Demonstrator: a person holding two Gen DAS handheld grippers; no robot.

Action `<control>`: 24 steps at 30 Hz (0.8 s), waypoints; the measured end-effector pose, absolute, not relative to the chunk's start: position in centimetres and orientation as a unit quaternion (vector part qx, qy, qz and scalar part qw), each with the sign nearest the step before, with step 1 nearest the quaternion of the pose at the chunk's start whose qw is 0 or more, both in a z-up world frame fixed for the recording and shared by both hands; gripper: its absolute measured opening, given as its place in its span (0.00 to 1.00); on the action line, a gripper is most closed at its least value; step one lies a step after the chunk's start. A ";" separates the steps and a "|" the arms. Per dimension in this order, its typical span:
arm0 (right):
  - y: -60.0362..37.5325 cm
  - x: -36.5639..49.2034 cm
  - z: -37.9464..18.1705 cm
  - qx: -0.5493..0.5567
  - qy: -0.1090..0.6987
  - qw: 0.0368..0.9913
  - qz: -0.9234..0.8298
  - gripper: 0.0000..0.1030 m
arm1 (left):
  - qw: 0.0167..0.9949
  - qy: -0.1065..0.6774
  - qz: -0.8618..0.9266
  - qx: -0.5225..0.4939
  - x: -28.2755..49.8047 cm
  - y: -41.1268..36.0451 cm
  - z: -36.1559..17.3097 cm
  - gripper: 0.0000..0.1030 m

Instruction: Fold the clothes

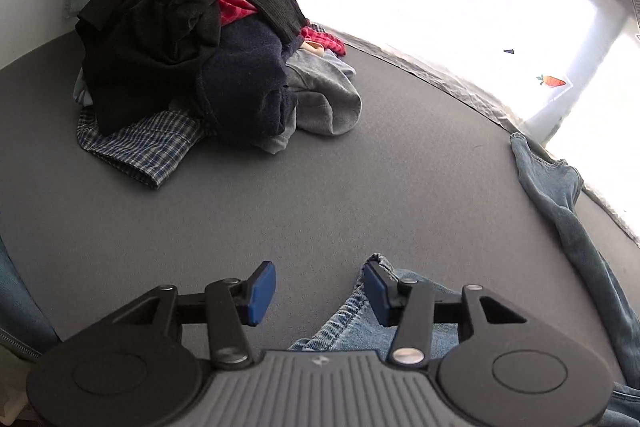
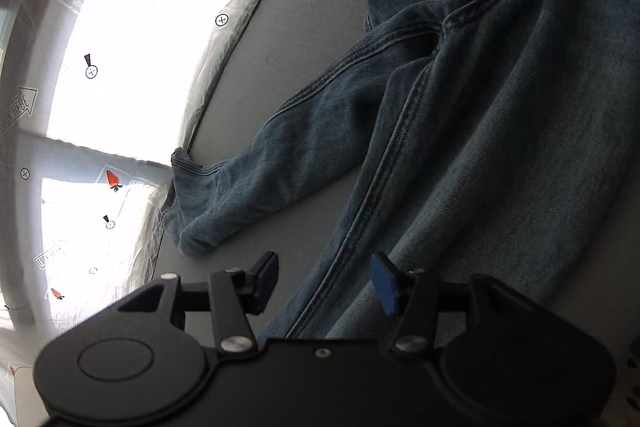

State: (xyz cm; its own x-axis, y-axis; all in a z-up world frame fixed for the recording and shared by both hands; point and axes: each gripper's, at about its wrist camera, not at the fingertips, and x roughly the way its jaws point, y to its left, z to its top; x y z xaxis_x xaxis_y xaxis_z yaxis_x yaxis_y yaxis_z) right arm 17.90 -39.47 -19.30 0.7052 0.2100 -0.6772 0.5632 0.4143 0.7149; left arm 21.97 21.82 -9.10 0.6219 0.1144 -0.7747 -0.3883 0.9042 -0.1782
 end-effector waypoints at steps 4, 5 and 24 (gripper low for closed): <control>-38.5 17.8 -19.3 0.526 0.366 0.757 -0.127 0.52 | 0.877 0.443 0.088 -0.161 24.9 21.1 -11.8 0.50; -38.3 17.7 -19.2 0.527 0.365 0.756 -0.131 0.52 | 0.873 0.451 0.075 -0.169 25.6 21.1 -12.6 0.50; -33.8 19.3 -18.9 0.530 0.353 0.751 -0.177 0.52 | 0.882 0.393 0.052 -0.255 33.5 24.0 -14.4 0.11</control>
State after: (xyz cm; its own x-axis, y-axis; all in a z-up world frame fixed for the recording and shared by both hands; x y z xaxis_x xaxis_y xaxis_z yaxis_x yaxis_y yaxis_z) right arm 19.27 -33.78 -18.93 0.6883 0.1082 -0.7173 0.6393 0.3766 0.6704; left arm 33.48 23.99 -14.43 0.6850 -0.1091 -0.7203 -0.2917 0.8649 -0.4085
